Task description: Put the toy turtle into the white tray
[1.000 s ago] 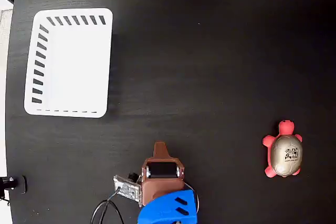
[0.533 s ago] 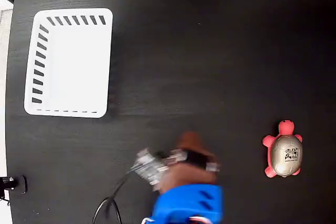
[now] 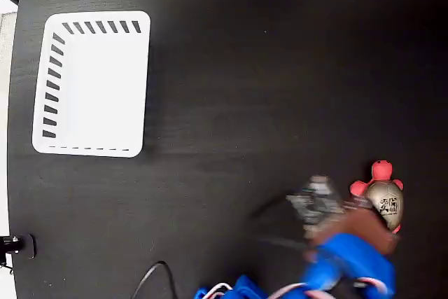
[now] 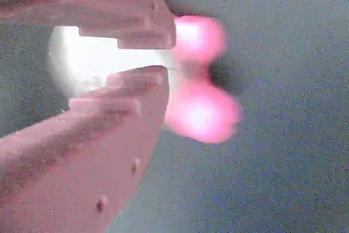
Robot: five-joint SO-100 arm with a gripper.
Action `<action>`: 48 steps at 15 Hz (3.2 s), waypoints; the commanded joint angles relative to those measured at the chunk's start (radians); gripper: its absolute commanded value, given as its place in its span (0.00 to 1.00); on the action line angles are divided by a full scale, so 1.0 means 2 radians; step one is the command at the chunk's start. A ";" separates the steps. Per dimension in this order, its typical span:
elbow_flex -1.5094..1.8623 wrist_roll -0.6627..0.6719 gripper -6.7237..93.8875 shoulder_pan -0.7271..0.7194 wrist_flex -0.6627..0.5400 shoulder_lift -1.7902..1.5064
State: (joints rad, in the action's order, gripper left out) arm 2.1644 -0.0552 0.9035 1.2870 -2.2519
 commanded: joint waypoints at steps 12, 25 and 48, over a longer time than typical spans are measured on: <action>-0.175 -0.115 0.45 0.102 0.114 0.209; -0.223 -0.178 0.74 0.074 0.099 0.357; -0.128 -0.199 0.74 0.075 -0.048 0.387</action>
State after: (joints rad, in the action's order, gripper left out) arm 1.9052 -0.4310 1.0477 1.1919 -1.4404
